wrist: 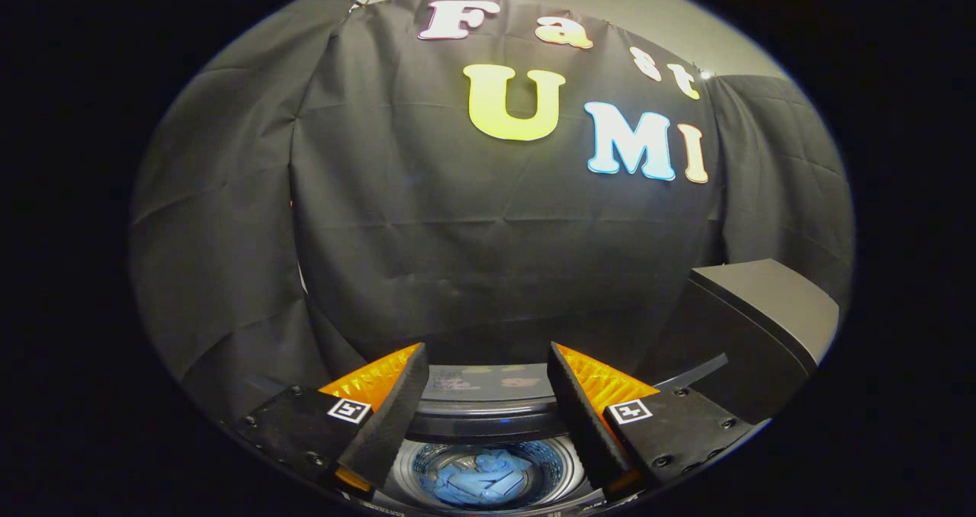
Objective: Put the clothes into the washing machine and then close the washing machine lid.
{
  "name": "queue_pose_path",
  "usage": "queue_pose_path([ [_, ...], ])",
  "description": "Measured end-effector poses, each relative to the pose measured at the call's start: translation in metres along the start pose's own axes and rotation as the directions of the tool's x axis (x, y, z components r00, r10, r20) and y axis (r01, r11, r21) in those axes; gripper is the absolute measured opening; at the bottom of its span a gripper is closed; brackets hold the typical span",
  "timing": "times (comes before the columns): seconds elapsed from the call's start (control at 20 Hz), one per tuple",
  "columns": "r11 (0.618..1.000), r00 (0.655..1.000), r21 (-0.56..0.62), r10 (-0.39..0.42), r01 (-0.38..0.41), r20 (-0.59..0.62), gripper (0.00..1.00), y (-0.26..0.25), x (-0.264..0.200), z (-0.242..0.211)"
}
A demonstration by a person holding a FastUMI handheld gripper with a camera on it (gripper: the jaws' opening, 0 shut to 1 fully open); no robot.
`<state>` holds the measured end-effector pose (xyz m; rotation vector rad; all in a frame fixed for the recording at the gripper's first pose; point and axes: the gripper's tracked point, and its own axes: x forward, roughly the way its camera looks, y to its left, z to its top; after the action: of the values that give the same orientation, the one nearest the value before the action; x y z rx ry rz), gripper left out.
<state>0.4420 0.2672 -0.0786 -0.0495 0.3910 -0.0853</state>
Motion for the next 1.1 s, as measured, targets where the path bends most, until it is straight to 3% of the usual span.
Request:
queue_pose_path([
  [0.3,0.998,0.999,-0.057,-0.013,0.01,-0.05,0.97,0.001,-0.011,-0.026],
  [0.75,0.998,0.987,-0.056,-0.012,0.003,-0.157,0.98,0.002,-0.034,-0.111],
  [1.1,0.998,0.99,-0.062,-0.002,-0.007,-0.139,0.98,0.003,-0.042,-0.105],
])
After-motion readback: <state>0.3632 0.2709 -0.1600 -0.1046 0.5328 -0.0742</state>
